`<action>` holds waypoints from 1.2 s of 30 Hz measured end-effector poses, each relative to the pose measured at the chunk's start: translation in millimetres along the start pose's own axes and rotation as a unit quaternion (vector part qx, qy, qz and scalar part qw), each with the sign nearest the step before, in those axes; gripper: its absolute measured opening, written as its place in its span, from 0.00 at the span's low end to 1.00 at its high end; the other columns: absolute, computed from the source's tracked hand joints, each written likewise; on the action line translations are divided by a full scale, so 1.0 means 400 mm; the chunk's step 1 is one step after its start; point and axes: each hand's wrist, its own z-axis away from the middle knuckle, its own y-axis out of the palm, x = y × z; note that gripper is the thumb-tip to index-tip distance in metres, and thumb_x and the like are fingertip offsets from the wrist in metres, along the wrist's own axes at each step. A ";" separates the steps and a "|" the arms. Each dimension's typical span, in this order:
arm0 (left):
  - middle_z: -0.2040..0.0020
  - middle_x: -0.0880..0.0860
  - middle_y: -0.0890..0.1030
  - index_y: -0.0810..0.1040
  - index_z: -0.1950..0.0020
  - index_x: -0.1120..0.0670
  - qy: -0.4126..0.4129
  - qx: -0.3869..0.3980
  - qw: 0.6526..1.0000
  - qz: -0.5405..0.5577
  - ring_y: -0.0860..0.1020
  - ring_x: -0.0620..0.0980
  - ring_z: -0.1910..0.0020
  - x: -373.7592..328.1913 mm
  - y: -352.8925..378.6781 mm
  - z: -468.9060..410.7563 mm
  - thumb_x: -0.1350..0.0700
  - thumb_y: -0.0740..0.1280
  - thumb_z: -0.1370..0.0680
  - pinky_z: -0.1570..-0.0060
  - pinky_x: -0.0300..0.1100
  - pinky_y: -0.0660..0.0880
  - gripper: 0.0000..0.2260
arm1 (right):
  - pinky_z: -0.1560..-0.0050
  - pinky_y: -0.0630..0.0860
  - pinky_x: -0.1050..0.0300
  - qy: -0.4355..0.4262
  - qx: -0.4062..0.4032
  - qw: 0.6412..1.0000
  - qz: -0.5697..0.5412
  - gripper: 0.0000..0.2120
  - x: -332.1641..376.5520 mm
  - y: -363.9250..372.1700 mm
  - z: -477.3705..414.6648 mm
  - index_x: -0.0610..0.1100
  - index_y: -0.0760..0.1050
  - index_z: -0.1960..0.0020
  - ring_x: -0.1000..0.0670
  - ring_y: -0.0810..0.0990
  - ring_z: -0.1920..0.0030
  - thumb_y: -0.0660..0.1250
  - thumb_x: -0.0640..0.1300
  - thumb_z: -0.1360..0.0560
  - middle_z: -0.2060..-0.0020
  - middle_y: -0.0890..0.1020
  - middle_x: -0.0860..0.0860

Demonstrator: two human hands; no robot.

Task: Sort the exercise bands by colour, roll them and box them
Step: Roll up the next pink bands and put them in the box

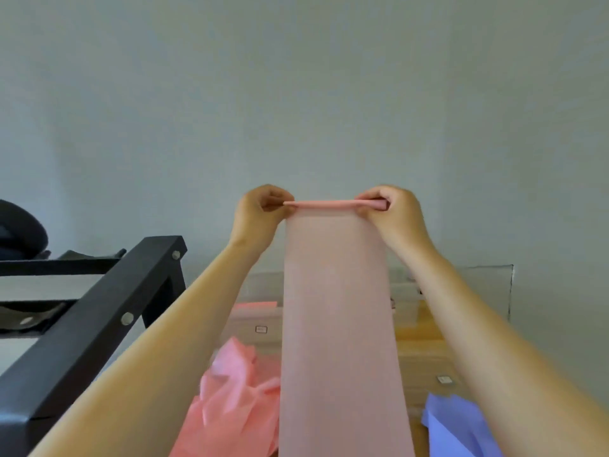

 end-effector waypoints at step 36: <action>0.59 0.56 0.83 0.78 0.46 0.59 -0.237 0.023 0.957 0.164 0.80 0.51 0.60 0.193 0.019 0.493 0.60 0.67 0.22 0.62 0.43 0.78 0.06 | 0.49 0.76 0.57 0.219 0.142 0.952 -0.157 0.08 -0.171 -0.003 0.441 0.48 0.82 0.53 0.59 0.82 0.58 0.70 0.36 0.25 0.61 0.85 0.55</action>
